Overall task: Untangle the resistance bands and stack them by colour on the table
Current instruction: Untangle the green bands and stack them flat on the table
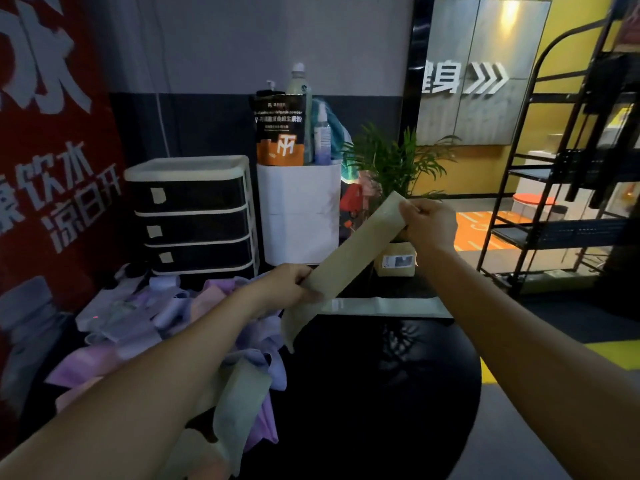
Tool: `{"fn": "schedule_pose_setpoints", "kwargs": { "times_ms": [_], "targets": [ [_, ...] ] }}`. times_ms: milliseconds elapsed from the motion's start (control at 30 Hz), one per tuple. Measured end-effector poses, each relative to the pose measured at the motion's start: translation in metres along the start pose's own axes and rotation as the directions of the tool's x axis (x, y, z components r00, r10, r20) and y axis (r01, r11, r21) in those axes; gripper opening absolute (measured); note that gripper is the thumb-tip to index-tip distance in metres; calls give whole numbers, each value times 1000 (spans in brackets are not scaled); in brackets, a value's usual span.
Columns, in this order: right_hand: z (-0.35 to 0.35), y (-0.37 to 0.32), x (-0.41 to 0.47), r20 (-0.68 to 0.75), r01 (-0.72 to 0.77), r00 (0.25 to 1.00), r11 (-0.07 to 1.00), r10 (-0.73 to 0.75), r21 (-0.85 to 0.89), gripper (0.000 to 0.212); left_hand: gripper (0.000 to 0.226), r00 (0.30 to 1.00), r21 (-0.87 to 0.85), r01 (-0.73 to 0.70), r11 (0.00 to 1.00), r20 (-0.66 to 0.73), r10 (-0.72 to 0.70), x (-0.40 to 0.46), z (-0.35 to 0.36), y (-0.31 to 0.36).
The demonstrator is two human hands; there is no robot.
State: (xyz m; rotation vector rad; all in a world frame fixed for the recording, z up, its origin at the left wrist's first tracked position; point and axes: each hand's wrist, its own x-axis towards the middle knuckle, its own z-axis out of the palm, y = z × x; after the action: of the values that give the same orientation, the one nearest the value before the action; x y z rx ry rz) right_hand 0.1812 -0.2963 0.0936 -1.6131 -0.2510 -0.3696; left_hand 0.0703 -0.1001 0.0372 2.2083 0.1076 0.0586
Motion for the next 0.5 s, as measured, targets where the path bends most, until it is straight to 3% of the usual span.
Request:
{"fn": "schedule_pose_setpoints", "kwargs": {
  "times_ms": [100, 267, 400, 500],
  "targets": [
    [-14, 27, 11, -58, -100, 993, 995, 101, 11, 9, 19, 997, 157, 76, 985, 7, -78, 7, -4, -6],
    [-31, 75, 24, -127, -240, 961, 969, 245, 54, 20, 15, 982, 196, 189, 962, -11, -190, 25, -5, -19],
    [-47, 109, 30, -140, -330, 931, 942, 336, 67, 22, 9, 928, -38, 361, 932, -81, -363, 39, -7, -31],
    [-59, 134, 33, -105, -342, 936, 939, 336, -43, 14, 18, 897, -268, 342, 901, -193, -398, 55, 1, -37]
  ]
}}
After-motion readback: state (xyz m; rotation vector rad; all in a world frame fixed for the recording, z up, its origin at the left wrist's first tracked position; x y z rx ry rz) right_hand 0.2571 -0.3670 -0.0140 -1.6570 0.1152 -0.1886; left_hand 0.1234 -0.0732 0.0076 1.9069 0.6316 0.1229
